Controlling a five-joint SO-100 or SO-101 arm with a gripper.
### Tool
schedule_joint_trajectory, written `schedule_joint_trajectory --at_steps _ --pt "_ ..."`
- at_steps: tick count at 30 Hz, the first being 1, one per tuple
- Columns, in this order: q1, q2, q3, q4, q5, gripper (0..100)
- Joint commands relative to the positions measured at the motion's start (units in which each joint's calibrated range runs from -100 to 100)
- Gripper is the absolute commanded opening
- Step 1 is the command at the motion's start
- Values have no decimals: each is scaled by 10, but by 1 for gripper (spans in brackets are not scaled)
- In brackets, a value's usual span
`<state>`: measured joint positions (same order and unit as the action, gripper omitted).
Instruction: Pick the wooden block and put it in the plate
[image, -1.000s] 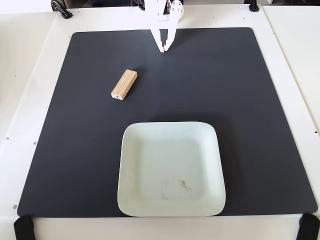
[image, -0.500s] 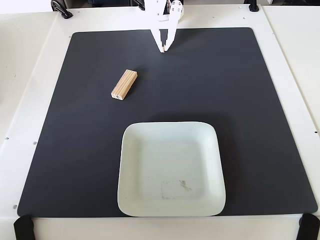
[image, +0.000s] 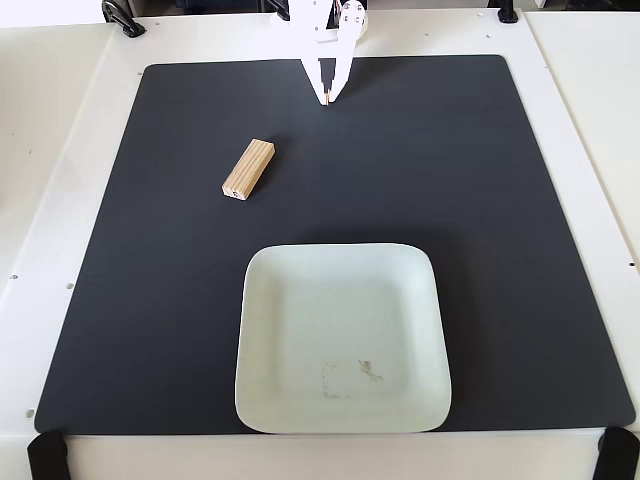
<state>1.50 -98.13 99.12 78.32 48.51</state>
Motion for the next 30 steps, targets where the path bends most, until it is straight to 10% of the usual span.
schedule_joint_trajectory --at_steps 1,30 --pt "1 2 3 4 -1 2" --pt "23 5 -40 10 -1 1"
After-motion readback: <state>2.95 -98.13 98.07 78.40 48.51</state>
